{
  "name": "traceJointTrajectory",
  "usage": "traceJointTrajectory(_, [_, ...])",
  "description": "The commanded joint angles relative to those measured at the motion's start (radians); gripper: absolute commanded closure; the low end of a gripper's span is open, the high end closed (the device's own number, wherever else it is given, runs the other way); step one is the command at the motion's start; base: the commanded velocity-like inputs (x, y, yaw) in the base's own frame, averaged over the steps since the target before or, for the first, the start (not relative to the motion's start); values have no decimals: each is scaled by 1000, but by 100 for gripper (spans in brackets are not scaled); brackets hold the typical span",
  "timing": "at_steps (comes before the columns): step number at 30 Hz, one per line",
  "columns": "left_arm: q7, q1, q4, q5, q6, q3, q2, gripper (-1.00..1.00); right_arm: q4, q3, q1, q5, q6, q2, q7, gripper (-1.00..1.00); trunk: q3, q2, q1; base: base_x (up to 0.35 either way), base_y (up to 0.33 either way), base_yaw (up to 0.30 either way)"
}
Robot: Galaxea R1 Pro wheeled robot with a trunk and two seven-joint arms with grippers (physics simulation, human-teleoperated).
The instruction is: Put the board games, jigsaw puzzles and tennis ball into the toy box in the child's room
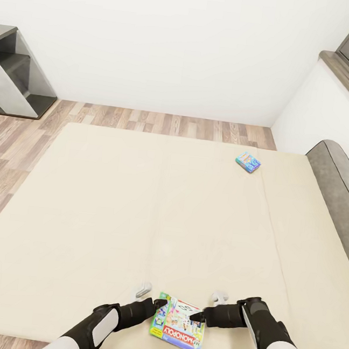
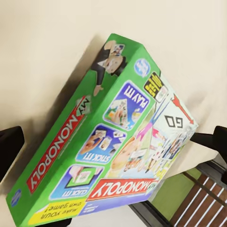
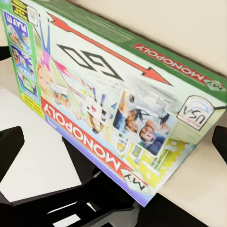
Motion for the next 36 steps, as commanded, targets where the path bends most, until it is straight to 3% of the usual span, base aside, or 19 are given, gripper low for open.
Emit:
traceJointTrajectory(1, [1,0,-1,8,5,-4,0,-100,-1,-7,0,9,6,3,8,-100,-1,-1,0,0,0,0])
traceJointTrajectory(13, [2,0,-1,8,6,-4,-5,-100,-1,-6,0,9,7,17,9,-100,-1,-1,0,0,0,0])
traceJointTrajectory(36, [3,0,-1,8,9,-4,-11,-100,-1,-5,0,9,8,20,12,-100,-1,-1,0,0,0,0])
